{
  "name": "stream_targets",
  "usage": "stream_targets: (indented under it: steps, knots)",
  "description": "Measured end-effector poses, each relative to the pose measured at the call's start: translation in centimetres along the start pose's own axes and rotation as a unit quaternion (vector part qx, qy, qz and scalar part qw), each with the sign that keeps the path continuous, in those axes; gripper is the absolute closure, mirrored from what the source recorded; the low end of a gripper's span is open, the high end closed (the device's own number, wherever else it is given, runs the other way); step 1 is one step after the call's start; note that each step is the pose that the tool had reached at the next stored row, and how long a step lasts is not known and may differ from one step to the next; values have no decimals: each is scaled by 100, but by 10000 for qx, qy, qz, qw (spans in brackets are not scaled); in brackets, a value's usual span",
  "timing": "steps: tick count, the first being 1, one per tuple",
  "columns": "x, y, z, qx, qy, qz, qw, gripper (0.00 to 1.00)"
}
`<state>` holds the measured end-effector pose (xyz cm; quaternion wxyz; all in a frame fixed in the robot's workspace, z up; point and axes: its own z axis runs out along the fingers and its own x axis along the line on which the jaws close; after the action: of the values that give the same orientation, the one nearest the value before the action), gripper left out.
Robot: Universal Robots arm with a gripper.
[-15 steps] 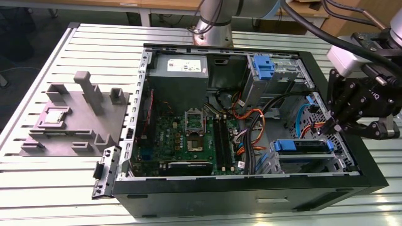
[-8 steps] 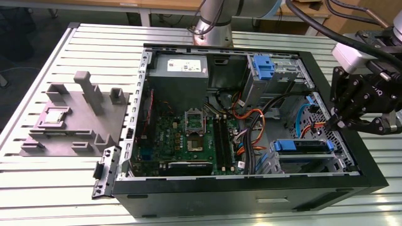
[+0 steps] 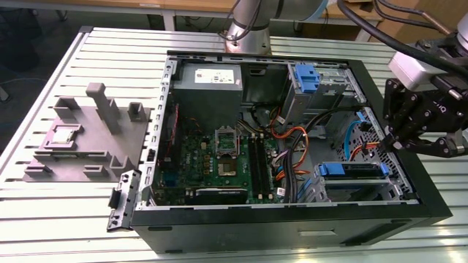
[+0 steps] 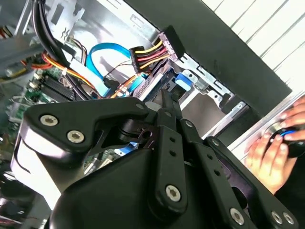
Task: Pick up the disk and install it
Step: 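Insert the first disk wire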
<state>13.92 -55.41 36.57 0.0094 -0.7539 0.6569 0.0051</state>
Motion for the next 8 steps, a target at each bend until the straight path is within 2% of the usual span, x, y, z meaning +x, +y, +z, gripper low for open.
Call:
stream_targets:
  steps: [5, 6, 8]
  knots:
    - [0, -1, 9, 7, -1, -396, 9992, 88]
    - [0, -1, 14, 18, 5, -424, 9991, 88]
    - [0, 0, 23, 67, 46, -430, 9990, 88]
